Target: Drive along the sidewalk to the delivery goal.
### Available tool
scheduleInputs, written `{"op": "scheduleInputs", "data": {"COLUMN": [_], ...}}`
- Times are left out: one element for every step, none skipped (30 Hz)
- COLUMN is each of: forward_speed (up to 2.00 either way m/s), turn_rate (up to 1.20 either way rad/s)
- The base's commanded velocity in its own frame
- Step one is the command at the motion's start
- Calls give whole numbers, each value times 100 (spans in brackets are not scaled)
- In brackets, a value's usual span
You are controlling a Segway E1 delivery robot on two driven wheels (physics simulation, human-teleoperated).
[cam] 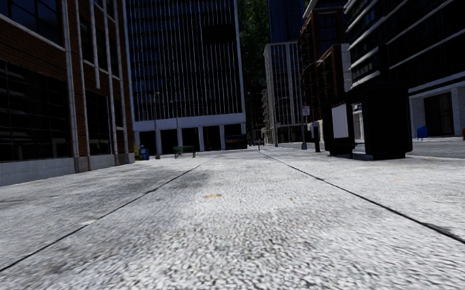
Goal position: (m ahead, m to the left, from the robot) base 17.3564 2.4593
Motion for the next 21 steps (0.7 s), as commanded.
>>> {"op": "scheduleInputs", "data": {"forward_speed": [200, 200, 200, 200, 200, 200, 200, 200, 200, 200, 200, 200, 200, 200, 200, 200, 200, 200, 200, 200, 200], "turn_rate": [0, 0, 0, 0, 0, 0, 0, 0, 0, 0, 0, 0, 0, 0, 0, 0, 0, 0, 0, 0, 0]}}
